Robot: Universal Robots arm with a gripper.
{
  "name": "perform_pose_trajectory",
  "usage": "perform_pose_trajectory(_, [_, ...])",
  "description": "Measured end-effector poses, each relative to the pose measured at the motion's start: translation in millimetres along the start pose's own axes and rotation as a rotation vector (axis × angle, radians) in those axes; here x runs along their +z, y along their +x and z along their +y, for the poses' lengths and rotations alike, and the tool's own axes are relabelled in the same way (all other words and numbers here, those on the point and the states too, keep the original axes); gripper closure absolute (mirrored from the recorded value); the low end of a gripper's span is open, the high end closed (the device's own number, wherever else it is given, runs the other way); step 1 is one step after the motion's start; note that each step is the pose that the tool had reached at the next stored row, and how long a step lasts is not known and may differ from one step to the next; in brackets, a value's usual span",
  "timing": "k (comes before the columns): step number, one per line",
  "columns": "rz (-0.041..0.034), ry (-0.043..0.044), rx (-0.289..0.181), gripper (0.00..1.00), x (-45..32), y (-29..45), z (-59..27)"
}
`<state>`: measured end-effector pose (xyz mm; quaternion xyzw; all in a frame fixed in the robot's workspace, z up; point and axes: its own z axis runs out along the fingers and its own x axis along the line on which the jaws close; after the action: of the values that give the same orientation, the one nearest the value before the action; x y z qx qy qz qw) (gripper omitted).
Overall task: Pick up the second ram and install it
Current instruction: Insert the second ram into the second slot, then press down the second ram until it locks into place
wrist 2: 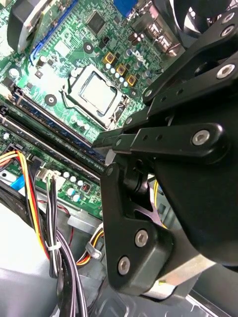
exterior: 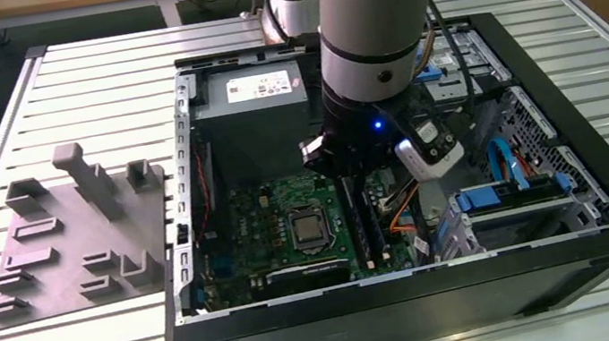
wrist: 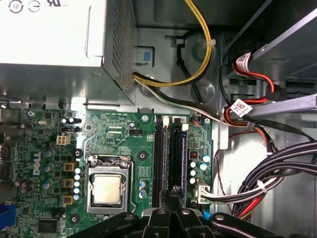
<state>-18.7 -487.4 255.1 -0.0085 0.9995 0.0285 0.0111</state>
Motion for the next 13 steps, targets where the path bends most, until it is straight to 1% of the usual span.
perform_pose_trajectory(11, [0.0001, 0.0001, 0.0, 0.89, -0.1, 0.0, 0.0])
perform_pose_trajectory(13, [0.001, 0.0003, 0.0, 0.89, 2.2, 0.1, 0.0])
